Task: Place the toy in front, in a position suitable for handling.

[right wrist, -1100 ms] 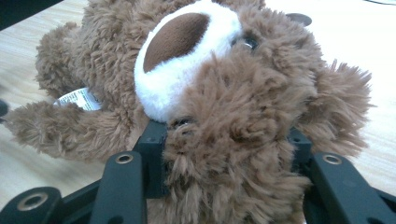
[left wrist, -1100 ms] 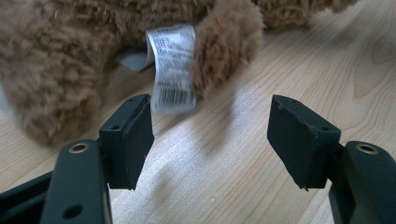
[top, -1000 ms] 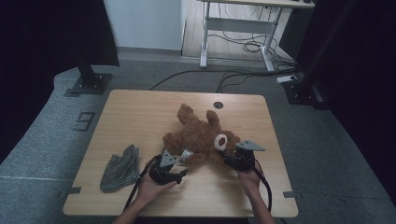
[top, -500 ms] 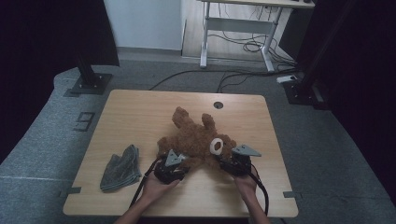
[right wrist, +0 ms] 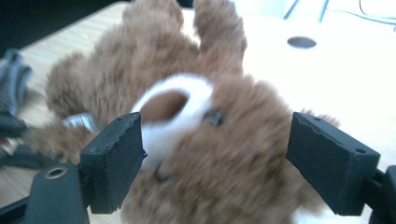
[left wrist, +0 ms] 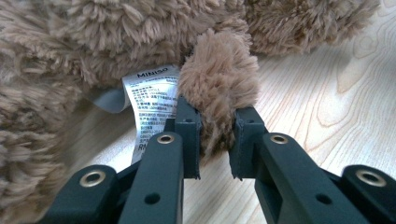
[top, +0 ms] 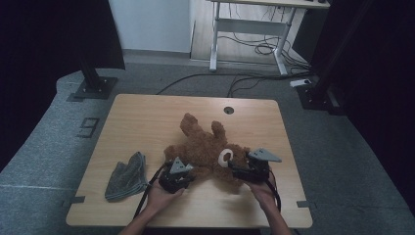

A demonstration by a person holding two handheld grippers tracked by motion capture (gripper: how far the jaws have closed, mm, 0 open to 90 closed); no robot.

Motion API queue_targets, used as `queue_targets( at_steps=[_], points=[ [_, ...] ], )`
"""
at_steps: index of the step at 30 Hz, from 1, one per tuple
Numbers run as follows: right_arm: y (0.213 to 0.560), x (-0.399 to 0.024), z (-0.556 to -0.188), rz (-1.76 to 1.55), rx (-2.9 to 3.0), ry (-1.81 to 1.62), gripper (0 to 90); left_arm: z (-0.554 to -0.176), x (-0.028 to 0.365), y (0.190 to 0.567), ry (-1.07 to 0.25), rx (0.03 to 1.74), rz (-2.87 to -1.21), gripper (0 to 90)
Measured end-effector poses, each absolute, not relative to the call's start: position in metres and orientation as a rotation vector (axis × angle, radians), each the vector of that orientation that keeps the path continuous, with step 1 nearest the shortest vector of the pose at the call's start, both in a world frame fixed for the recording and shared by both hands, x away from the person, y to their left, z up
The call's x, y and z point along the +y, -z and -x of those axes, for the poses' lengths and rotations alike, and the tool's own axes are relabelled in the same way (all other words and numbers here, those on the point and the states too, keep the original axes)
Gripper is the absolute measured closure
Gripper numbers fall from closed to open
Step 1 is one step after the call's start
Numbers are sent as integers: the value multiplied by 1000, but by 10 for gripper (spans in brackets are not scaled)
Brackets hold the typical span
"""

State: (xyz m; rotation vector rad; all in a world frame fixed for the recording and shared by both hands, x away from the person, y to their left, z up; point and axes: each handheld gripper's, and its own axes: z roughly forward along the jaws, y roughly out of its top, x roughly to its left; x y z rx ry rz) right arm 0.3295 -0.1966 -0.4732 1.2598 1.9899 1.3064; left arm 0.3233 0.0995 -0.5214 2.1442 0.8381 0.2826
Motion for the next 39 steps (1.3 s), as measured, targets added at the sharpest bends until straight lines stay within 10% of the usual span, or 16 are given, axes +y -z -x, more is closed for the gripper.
queue_targets(
  at_steps=[18, 21, 28, 39],
  points=[
    [456, -165, -448, -1158, 2251, -1259, 276, -322, 117, 523, -272, 861, -2127, 763],
    [473, -158, -464, -1186, 2332, -1276, 399, -323, 117, 522, -268, 865, -2119, 763],
    [476, -150, -457, -1115, 2406, -1250, 727, -324, 119, 522, -277, 882, -2107, 763],
    [449, -154, -417, -980, 2228, -1450, 783, -332, 136, 495, -358, 907, -2017, 771]
  ],
)
